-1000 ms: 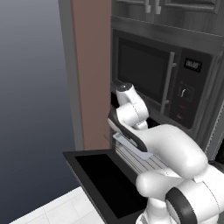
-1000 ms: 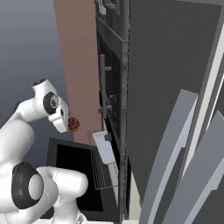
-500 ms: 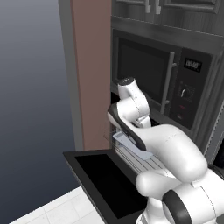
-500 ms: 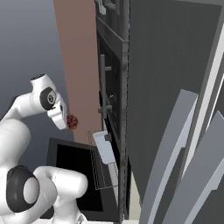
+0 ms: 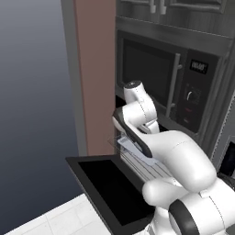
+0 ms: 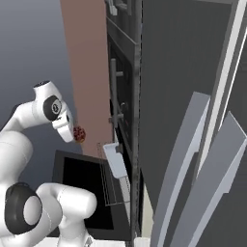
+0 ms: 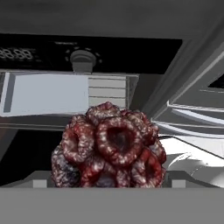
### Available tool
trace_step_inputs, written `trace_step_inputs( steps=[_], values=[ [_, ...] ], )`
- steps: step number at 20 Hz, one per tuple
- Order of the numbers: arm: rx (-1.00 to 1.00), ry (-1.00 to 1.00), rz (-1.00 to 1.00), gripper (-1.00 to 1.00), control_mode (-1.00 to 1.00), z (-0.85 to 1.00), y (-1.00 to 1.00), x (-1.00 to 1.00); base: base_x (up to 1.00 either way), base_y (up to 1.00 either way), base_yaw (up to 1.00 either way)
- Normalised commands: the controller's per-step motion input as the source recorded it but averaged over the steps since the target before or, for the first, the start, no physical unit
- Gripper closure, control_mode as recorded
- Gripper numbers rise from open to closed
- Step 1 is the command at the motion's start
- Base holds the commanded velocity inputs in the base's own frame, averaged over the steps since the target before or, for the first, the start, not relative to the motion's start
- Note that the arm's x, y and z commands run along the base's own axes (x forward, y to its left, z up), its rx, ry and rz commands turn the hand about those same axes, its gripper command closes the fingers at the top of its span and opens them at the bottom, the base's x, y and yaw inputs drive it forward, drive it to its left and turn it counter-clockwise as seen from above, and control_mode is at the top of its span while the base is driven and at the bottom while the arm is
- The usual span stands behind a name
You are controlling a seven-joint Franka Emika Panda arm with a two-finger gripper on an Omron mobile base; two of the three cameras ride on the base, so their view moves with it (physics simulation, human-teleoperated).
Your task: Take the baked cake out of the oven and place it on the plate for cooling. Then close the oven door.
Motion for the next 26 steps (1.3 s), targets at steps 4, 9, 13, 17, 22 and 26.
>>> trace_step_inputs(
  steps=[4, 9, 13, 17, 22, 26],
  values=[
    [0.00, 0.00, 0.00, 1.00, 1.00, 0.00, 0.00, 0.00, -1.00, -0.32, 0.00],
    [0.00, 0.00, 0.00, 1.00, 1.00, 0.00, 0.00, 0.00, -1.00, -0.46, 0.00],
    [0.00, 0.00, 0.00, 1.00, 1.00, 0.00, 0.00, 0.00, -1.00, -0.21, 0.00],
    [0.00, 0.00, 0.00, 1.00, 1.00, 0.00, 0.00, 0.00, -1.00, -0.02, 0.00],
    [0.00, 0.00, 0.00, 1.00, 1.00, 0.00, 0.00, 0.00, -1.00, 0.10, 0.00],
    [0.00, 0.00, 0.00, 1.00, 1.00, 0.00, 0.00, 0.00, -1.00, 0.43, 0.00]
  ],
)
